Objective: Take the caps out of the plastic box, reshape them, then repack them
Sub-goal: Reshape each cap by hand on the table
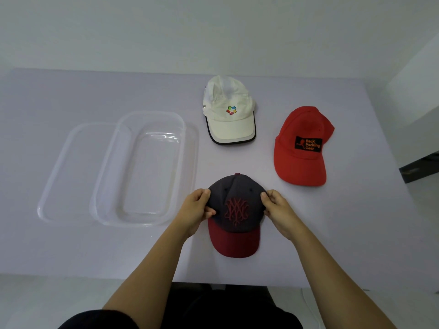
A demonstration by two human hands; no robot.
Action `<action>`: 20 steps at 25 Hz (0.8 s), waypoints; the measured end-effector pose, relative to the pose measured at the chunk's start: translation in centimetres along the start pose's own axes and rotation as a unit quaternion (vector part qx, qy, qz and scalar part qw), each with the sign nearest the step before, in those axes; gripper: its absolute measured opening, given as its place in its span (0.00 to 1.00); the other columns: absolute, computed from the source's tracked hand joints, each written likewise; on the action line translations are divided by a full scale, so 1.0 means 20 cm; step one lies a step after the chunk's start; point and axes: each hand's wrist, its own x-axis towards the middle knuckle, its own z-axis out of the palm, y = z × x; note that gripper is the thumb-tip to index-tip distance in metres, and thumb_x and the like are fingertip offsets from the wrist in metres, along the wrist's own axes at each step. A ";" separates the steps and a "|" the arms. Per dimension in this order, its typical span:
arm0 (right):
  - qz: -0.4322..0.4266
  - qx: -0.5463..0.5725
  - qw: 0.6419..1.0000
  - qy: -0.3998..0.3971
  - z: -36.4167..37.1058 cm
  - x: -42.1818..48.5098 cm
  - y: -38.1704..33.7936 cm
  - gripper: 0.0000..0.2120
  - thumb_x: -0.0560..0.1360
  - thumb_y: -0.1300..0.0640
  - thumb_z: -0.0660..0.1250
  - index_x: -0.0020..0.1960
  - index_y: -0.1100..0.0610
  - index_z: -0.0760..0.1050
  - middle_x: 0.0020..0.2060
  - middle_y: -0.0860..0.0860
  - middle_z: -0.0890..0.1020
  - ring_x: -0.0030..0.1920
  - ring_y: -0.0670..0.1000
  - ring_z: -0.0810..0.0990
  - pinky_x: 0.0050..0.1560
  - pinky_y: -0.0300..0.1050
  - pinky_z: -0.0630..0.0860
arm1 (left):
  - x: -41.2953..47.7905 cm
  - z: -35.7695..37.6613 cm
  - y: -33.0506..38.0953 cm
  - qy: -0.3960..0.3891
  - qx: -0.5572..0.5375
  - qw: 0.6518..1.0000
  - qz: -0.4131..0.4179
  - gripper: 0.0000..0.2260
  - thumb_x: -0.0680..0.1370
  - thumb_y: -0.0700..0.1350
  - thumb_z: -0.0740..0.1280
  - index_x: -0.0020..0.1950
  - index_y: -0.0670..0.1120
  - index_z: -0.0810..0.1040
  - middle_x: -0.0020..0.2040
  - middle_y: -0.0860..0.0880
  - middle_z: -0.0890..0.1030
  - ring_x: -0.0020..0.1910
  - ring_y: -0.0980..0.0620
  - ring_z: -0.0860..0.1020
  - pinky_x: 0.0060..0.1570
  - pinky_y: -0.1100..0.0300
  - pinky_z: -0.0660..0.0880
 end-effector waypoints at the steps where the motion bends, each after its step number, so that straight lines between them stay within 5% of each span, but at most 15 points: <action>1: 0.005 -0.009 1.000 -0.003 -0.01 0.00 0.00 0.09 0.80 0.52 0.57 0.44 0.55 0.69 0.39 0.46 0.76 0.41 0.44 0.74 0.48 0.39 0.72 | 0.00 0.00 -0.01 0.009 0.020 1.000 0.005 0.13 0.82 0.48 0.56 0.48 0.40 0.73 0.23 0.50 0.74 0.22 0.57 0.72 0.28 0.65 0.71; 6: 0.016 -0.059 0.998 0.007 0.00 0.01 -0.03 0.11 0.80 0.52 0.59 0.51 0.57 0.75 0.41 0.48 0.80 0.40 0.44 0.76 0.44 0.39 0.72 | -0.01 0.02 0.01 0.018 -0.039 0.999 -0.017 0.09 0.82 0.45 0.56 0.48 0.41 0.72 0.32 0.47 0.77 0.25 0.53 0.77 0.22 0.67 0.68; 9: 0.045 -0.051 0.998 0.000 0.03 0.02 -0.06 0.11 0.80 0.54 0.57 0.41 0.56 0.72 0.30 0.47 0.69 0.29 0.44 0.65 0.33 0.37 0.63 | -0.04 0.05 0.03 0.022 -0.091 0.995 -0.022 0.09 0.82 0.43 0.56 0.50 0.40 0.73 0.39 0.45 0.76 0.22 0.53 0.76 0.22 0.65 0.71; 12: 0.067 -0.017 0.997 0.019 0.07 0.04 -0.10 0.15 0.80 0.54 0.57 0.35 0.52 0.67 0.27 0.47 0.67 0.26 0.44 0.64 0.30 0.37 0.62 | -0.04 0.08 0.02 0.015 -0.043 0.999 0.007 0.13 0.80 0.52 0.61 0.47 0.42 0.75 0.32 0.47 0.77 0.22 0.54 0.74 0.24 0.64 0.68; 16: 0.056 -0.052 0.997 0.030 0.07 0.07 -0.04 0.15 0.78 0.44 0.58 0.47 0.54 0.75 0.48 0.52 0.81 0.49 0.49 0.78 0.54 0.51 0.77 | -0.02 0.06 0.02 0.003 -0.038 0.999 0.011 0.15 0.80 0.52 0.61 0.38 0.44 0.68 0.21 0.51 0.70 0.19 0.56 0.68 0.21 0.66 0.62; 18: 0.058 -0.069 0.995 0.037 0.04 0.08 -0.01 0.18 0.75 0.42 0.58 0.45 0.56 0.74 0.46 0.55 0.80 0.48 0.51 0.77 0.58 0.57 0.75 | -0.01 0.04 0.03 0.021 -0.017 1.000 0.016 0.17 0.80 0.51 0.62 0.34 0.45 0.66 0.19 0.52 0.66 0.18 0.56 0.65 0.20 0.65 0.61; 20: 0.056 -0.071 0.995 0.048 0.04 0.07 -0.03 0.16 0.76 0.44 0.58 0.42 0.55 0.72 0.40 0.53 0.76 0.41 0.49 0.73 0.50 0.55 0.76 | 0.01 0.03 0.04 0.044 -0.001 0.999 0.020 0.18 0.79 0.51 0.63 0.33 0.45 0.65 0.20 0.52 0.65 0.17 0.55 0.64 0.20 0.64 0.61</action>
